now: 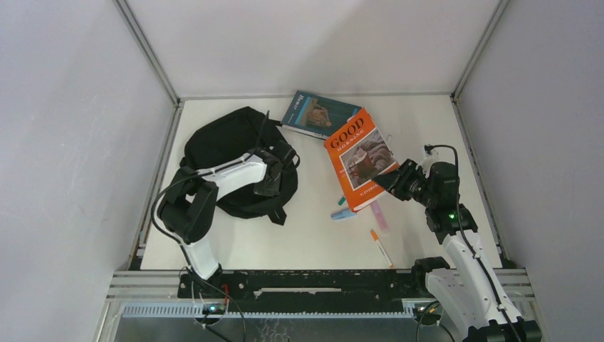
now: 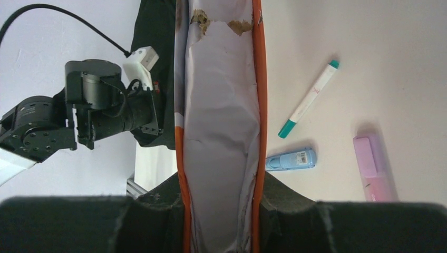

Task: Pack the student bag
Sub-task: Place the book in the student bag.

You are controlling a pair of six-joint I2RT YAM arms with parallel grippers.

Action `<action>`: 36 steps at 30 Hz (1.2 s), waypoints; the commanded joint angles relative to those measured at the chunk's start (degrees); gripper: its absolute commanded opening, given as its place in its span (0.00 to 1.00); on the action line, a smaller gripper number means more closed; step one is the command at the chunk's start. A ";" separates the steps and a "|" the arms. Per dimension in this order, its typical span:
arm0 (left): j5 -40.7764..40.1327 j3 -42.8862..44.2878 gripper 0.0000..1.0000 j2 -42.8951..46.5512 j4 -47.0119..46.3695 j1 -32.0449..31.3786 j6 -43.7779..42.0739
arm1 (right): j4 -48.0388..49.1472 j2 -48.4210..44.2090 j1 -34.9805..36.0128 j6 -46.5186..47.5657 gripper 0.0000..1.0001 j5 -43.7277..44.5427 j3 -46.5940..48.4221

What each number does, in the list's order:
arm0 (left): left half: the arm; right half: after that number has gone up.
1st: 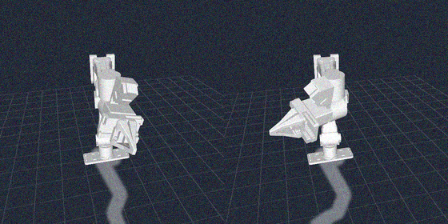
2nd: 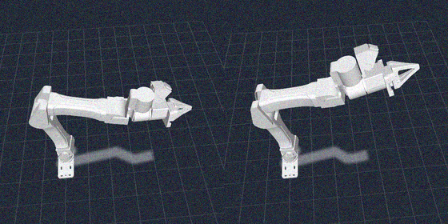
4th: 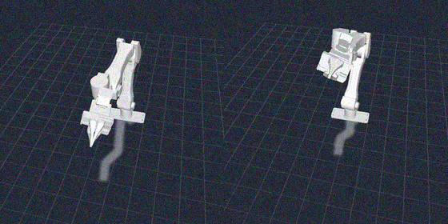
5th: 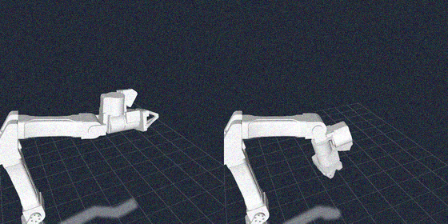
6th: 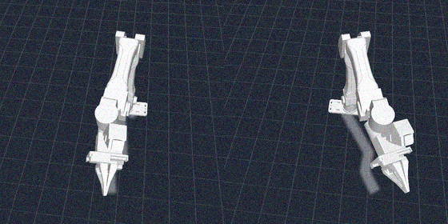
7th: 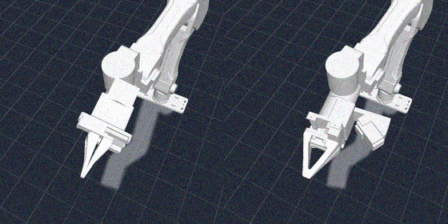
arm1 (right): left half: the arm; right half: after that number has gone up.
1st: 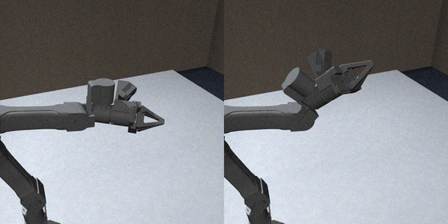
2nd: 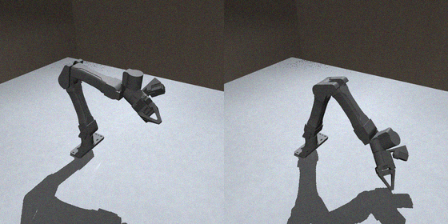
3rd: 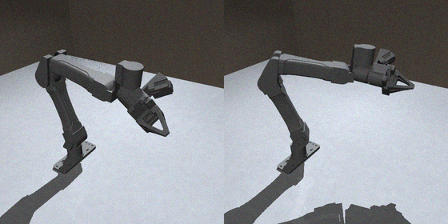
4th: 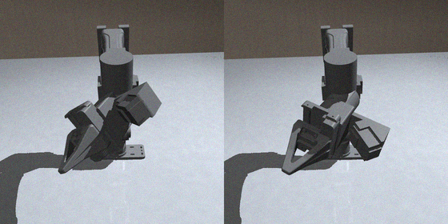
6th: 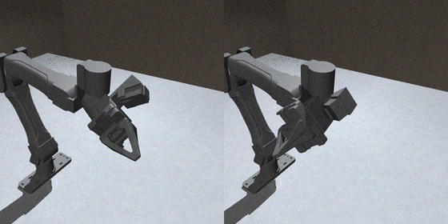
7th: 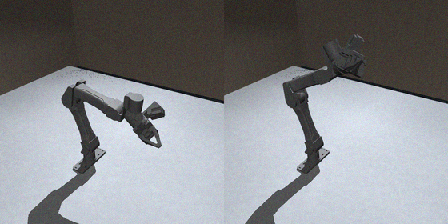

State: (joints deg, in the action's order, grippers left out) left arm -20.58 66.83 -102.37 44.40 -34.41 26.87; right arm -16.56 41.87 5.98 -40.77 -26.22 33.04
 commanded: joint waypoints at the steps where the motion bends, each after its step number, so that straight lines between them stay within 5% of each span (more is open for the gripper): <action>1: -7.35 5.30 0.00 7.58 2.60 0.27 1.71 | 2.80 -0.62 0.00 -0.02 0.00 -0.12 1.06; 6: -7.48 8.29 0.00 17.07 3.27 1.36 -0.43 | 2.96 -0.48 0.22 -0.02 0.00 0.11 1.06; 21: -3.20 13.75 0.00 25.01 3.61 8.03 -1.19 | 4.54 -0.80 3.04 0.20 0.00 -0.83 1.06; 29: 4.85 17.22 0.00 29.09 1.36 14.48 -0.71 | 15.77 2.46 16.51 -7.97 0.00 -6.22 1.24; 36: 7.33 18.56 0.00 28.71 0.88 16.00 0.28 | 34.89 16.46 31.20 -19.54 0.00 -5.99 1.28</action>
State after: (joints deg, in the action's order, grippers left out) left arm -15.70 80.99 -74.94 48.99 -19.00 26.59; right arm 2.31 52.69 32.49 -51.68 -31.16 33.04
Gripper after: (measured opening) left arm 0.008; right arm 0.347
